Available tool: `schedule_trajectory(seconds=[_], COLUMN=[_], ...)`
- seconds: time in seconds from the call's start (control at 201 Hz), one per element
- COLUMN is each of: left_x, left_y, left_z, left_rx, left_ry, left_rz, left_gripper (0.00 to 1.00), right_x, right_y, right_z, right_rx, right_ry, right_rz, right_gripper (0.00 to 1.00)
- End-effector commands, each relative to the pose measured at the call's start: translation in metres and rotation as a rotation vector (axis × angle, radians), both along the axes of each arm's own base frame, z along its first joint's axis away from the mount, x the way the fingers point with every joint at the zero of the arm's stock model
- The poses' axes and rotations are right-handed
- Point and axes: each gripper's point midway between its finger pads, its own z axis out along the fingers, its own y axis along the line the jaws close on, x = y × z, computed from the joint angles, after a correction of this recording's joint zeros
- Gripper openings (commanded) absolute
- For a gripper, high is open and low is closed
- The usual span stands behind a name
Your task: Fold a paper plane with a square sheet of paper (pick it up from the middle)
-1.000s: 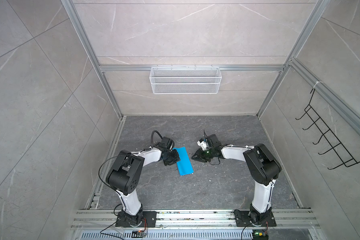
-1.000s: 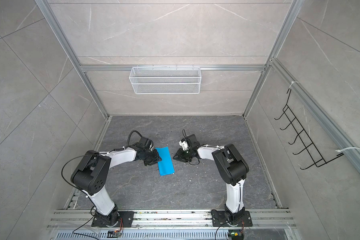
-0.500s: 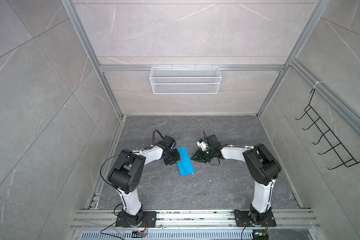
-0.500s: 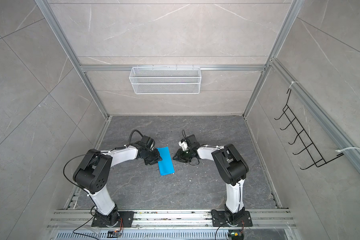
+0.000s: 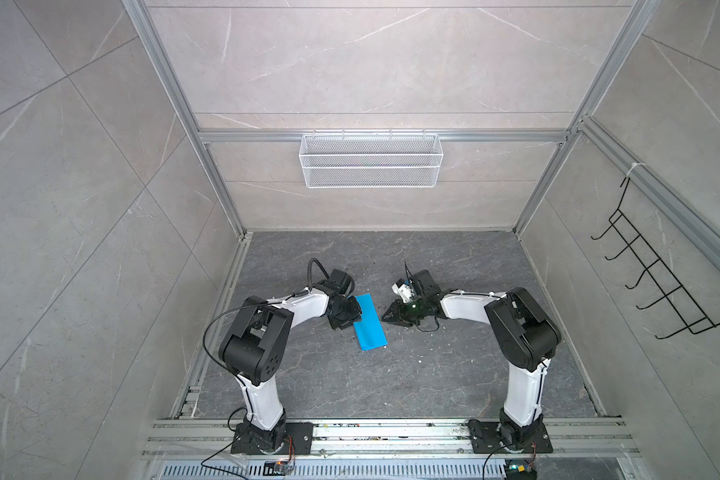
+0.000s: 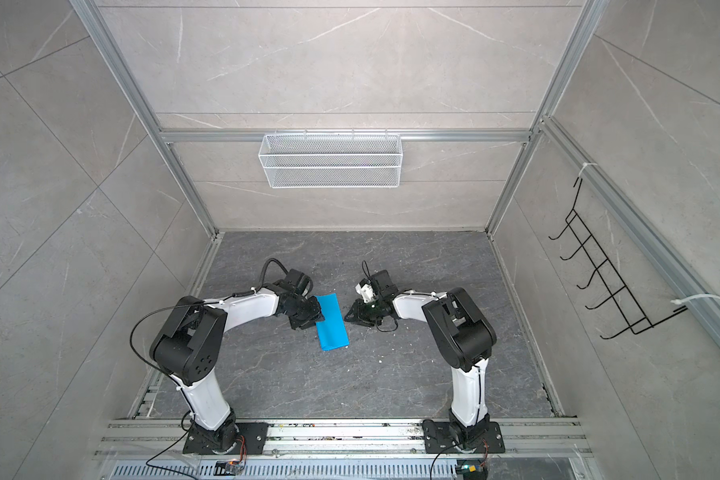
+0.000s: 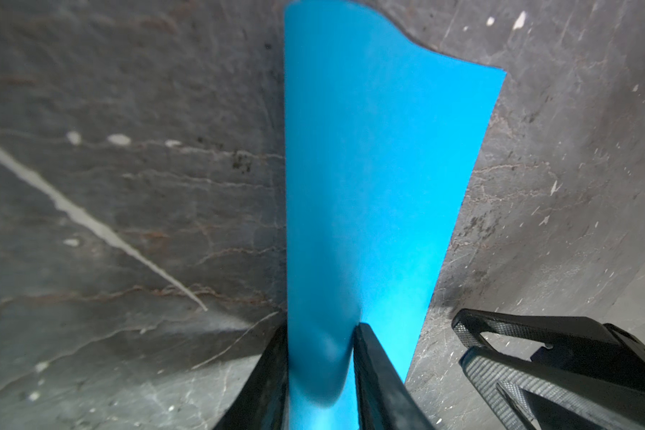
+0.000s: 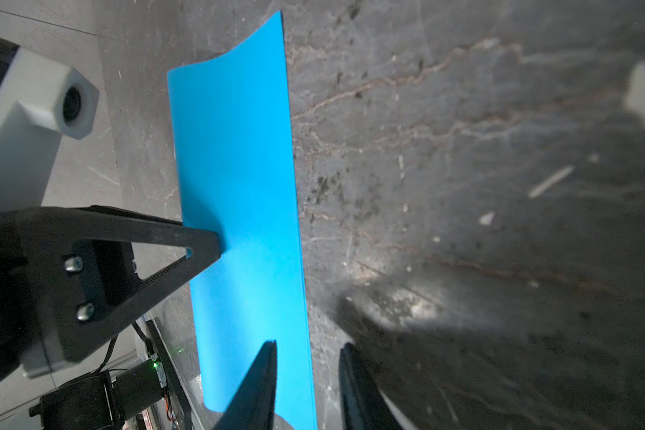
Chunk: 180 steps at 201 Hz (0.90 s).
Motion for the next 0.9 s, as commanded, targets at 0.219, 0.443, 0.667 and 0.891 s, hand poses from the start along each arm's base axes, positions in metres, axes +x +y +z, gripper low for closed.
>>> schedule_trajectory(seconds=[0.219, 0.443, 0.667, 0.891], left_x=[-0.044, -0.047, -0.049, -0.050], left_y=[0.042, 0.043, 0.045, 0.046], left_z=[-0.049, -0.053, -0.054, -0.055], left_rx=[0.235, 0.256, 0.266, 0.270], left_ry=[0.207, 0.221, 0.224, 0.229], left_rz=[0.037, 0.030, 0.026, 0.028], left_gripper=[0.35, 0.35, 0.35, 0.35], right_x=[-0.009, -0.010, -0.004, 0.003], right_y=[-0.003, -0.003, -0.001, 0.003], right_z=[-0.014, -0.014, -0.002, 0.013], right_rx=[-0.032, -0.028, -0.010, 0.026], right_ry=[0.033, 0.031, -0.006, -0.052], right_rz=[0.008, 0.010, -0.005, -0.017], right_gripper=[0.32, 0.32, 0.32, 0.32])
